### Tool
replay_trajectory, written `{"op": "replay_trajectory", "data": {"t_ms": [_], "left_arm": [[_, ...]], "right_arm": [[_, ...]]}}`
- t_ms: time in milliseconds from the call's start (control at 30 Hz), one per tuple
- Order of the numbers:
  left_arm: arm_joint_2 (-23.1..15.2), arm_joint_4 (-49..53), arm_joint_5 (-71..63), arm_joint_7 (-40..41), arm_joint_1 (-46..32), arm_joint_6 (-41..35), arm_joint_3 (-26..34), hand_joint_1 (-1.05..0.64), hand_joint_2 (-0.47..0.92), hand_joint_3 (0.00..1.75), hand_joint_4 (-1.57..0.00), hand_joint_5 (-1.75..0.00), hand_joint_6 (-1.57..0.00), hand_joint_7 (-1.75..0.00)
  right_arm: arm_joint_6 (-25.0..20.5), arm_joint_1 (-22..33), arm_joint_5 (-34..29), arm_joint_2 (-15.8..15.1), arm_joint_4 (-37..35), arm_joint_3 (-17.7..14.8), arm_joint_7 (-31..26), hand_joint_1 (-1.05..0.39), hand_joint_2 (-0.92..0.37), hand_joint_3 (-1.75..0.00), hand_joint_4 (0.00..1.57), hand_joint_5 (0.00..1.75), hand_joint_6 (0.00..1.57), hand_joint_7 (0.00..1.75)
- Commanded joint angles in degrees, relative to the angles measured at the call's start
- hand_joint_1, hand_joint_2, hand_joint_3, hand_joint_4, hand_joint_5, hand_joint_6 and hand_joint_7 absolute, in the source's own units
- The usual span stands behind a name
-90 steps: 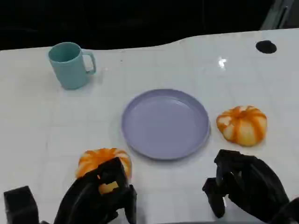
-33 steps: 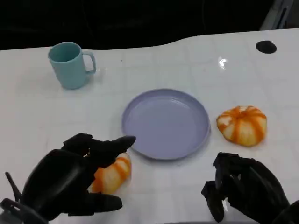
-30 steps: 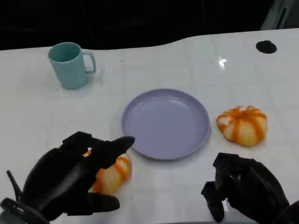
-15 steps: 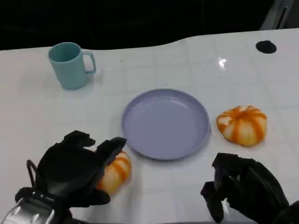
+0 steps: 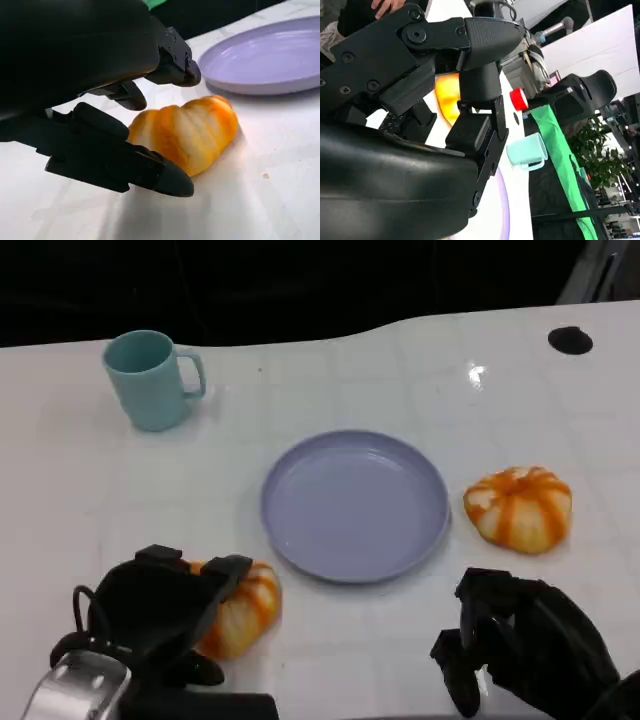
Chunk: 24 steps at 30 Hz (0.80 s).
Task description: Grasp the bread from the table and place it into the plate.
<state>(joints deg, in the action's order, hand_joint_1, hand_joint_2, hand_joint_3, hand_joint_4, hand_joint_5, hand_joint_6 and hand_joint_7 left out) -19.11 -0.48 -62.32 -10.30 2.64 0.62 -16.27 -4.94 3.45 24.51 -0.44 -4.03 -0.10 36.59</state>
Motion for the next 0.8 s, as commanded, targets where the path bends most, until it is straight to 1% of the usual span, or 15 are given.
{"op": "replay_trajectory", "data": {"t_ms": [33, 167, 200, 233, 300, 333, 367, 400, 433, 500, 533, 567, 633, 733, 800], "left_arm": [[-1.77, 5.30, 1.48, 1.41, 2.32, -0.56, -1.49, -0.69, 0.92, 0.01, -0.29, -0.42, -0.28, -0.01], [-1.97, 9.57, 3.27, 5.09, 3.74, 0.15, -2.41, -0.57, 0.92, 0.03, -0.35, -0.46, -0.34, -0.03], [-2.00, 10.79, 3.95, 6.73, 4.09, 0.72, -2.51, -0.52, 0.92, 0.04, -0.39, -0.54, -0.39, -0.03], [-2.01, 12.23, 4.57, 8.53, 4.50, 1.32, -2.60, -0.46, 0.92, 0.06, -0.38, -0.78, -0.46, -0.03], [-2.33, 15.36, 5.43, 12.16, 5.52, 2.88, -2.97, -0.38, 0.92, 0.11, -0.36, -1.18, -0.56, -0.03], [-2.53, 17.22, 5.65, 14.53, 6.11, 3.86, -3.23, -0.34, 0.92, 0.16, -0.40, -1.41, -0.68, -0.06], [-2.71, 18.69, 5.86, 16.36, 6.58, 4.58, -3.49, -0.31, 0.92, 0.20, -0.45, -1.54, -0.77, -0.09], [-2.86, 20.35, 6.08, 19.07, 7.01, 5.73, -3.70, -0.30, 0.92, 0.23, -0.48, -1.61, -0.83, -0.11], [-3.08, 21.60, 6.08, 20.89, 7.42, 6.37, -4.02, -0.30, 0.92, 0.30, -0.58, -1.67, -0.96, -0.18], [-3.58, 22.98, 5.55, 23.03, 8.13, 6.67, -4.89, -0.31, 0.92, 0.39, -0.66, -1.72, -1.07, -0.25], [-3.78, 23.30, 5.44, 23.51, 8.37, 6.60, -5.27, -0.32, 0.92, 0.42, -0.70, -1.74, -1.04, -0.46], [-3.85, 23.83, 5.41, 24.56, 8.61, 6.74, -5.56, -0.32, 0.92, 0.43, -0.72, -1.74, -0.98, -0.61], [-3.82, 24.82, 5.35, 26.67, 9.01, 6.78, -6.03, -0.32, 0.92, 0.44, -0.75, -1.75, -0.83, -1.06], [-3.80, 26.06, 5.40, 30.42, 9.41, 7.14, -6.61, -0.32, 0.90, 0.47, -0.79, -1.75, -0.76, -1.28], [-3.78, 27.07, 5.79, 33.24, 9.65, 7.92, -6.83, -0.32, 0.89, 0.48, -0.79, -1.75, -0.75, -1.37]], "right_arm": [[0.12, 0.29, 0.51, -0.79, 0.43, -0.46, -0.02, -0.91, -0.63, -0.60, 1.21, 1.56, 1.03, 1.41], [-0.16, 0.29, 0.66, -0.71, 0.61, -0.48, -0.13, -0.91, -0.62, -0.62, 1.22, 1.56, 1.03, 1.40], [-0.23, 0.27, 0.72, -0.71, 0.63, -0.48, -0.09, -0.91, -0.62, -0.63, 1.22, 1.56, 1.03, 1.40], [-0.34, 0.28, 0.68, -0.72, 0.73, -0.45, -0.18, -0.91, -0.61, -0.63, 1.21, 1.56, 1.03, 1.41], [-0.48, 0.28, 0.76, -0.70, 0.79, -0.46, -0.17, -0.91, -0.60, -0.65, 1.21, 1.56, 1.03, 1.41], [-0.53, 0.29, 0.83, -0.66, 0.80, -0.47, -0.16, -0.91, -0.60, -0.65, 1.21, 1.56, 1.03, 1.42], [-0.50, 0.31, 0.88, -0.61, 0.80, -0.47, -0.12, -0.91, -0.59, -0.65, 1.21, 1.56, 1.03, 1.42], [-0.55, 0.36, 0.84, -0.60, 0.91, -0.44, -0.21, -0.91, -0.59, -0.66, 1.21, 1.56, 1.03, 1.42], [-0.55, 0.42, 0.67, -0.63, 1.07, -0.37, -0.38, -0.92, -0.59, -0.66, 1.21, 1.56, 1.03, 1.42], [-0.49, 0.46, 0.47, -0.74, 1.19, -0.31, -0.46, -0.92, -0.59, -0.67, 1.21, 1.57, 1.03, 1.42], [-0.47, 0.45, 0.45, -0.78, 1.18, -0.31, -0.44, -0.92, -0.59, -0.67, 1.21, 1.57, 1.03, 1.42], [-0.62, 0.48, 0.48, -0.77, 1.27, -0.32, -0.56, -0.93, -0.59, -0.68, 1.21, 1.57, 1.03, 1.42], [-0.50, 0.52, 0.53, -0.70, 1.32, -0.34, -0.57, -0.93, -0.58, -0.68, 1.21, 1.57, 1.03, 1.41], [-0.44, 0.44, 0.94, -0.64, 1.15, -0.48, -0.22, -0.91, -0.58, -0.68, 1.20, 1.57, 1.03, 1.41], [-0.35, 0.40, 0.93, -0.66, 1.06, -0.51, -0.18, -0.91, -0.58, -0.69, 1.20, 1.57, 1.03, 1.40]]}}
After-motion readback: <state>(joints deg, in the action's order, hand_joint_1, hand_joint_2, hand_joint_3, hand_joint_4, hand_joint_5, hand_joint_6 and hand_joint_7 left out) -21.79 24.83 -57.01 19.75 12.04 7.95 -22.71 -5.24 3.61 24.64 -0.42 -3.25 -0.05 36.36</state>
